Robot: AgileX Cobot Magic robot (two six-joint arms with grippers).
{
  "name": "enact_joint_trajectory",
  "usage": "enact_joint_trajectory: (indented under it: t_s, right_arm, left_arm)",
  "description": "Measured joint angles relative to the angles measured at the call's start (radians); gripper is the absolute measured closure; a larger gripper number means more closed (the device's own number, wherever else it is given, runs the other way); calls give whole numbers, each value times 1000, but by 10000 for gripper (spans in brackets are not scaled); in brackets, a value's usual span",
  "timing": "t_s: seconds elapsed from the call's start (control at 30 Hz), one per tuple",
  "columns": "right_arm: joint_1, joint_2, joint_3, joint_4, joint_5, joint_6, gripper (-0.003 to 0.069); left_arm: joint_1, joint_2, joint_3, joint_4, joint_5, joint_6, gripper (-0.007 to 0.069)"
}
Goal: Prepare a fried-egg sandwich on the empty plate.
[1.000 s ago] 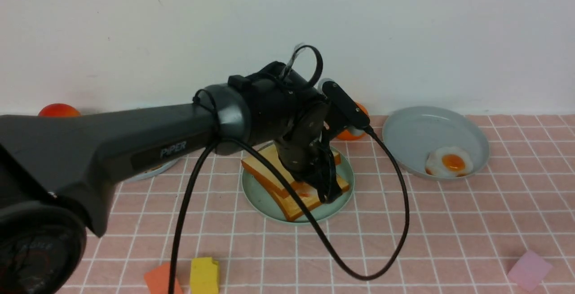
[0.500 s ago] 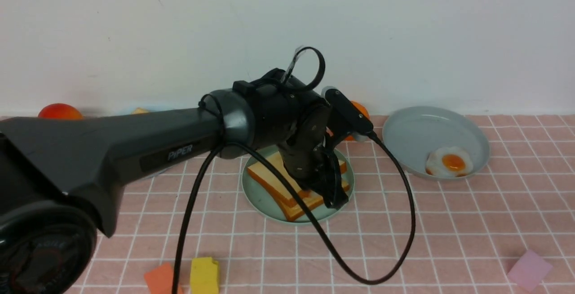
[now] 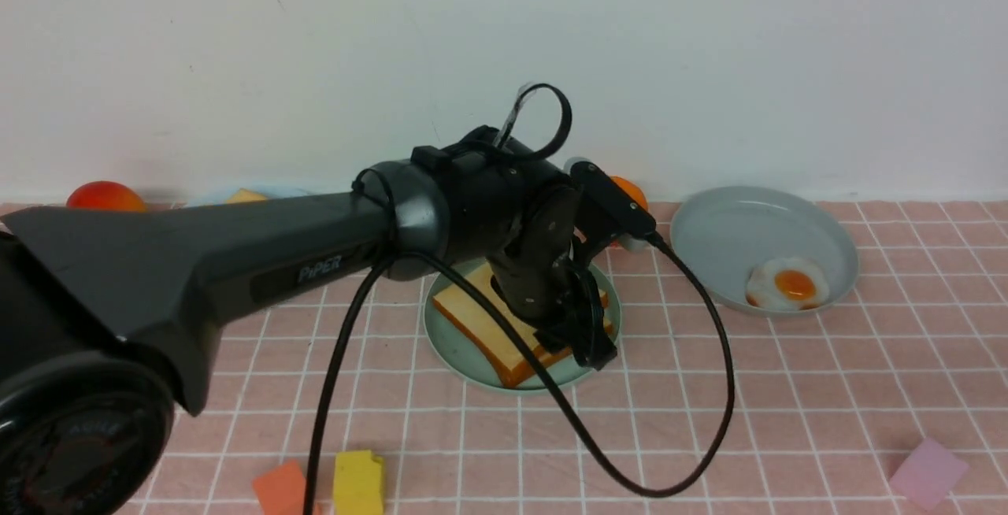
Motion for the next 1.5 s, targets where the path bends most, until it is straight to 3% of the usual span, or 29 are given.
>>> enact_joint_trajectory:
  t_s: [0.23,0.33,0.47,0.53,0.7,0.9,1.03,1.5]
  right_arm:
    - [0,0,0,0,0,0,610]
    - [0,0,0,1,0,0,606]
    - [0,0,0,1,0,0,603]
    - [0,0,0,1,0,0,603]
    - [0,0,0,1,0,0,603]
    - [0,0,0,1,0,0,596]
    - [0,0,0,1,0,-8,595]
    - [4,-18,0,-1,2,-11,587]
  left_arm:
    - [0,-161,1,-88,78,-5,307]
    - [0,-362,10,-170,137,-22,433]
    - [0,-677,133,-258,92,-23,636]
    - [0,-788,200,-290,61,-23,638]
    - [0,-1161,606,-399,-125,-23,638]
    - [0,-1469,1055,-430,-413,-15,638]
    - [0,-1628,1231,-438,-547,6,638]
    - [0,-1742,1349,-441,-581,61,638]
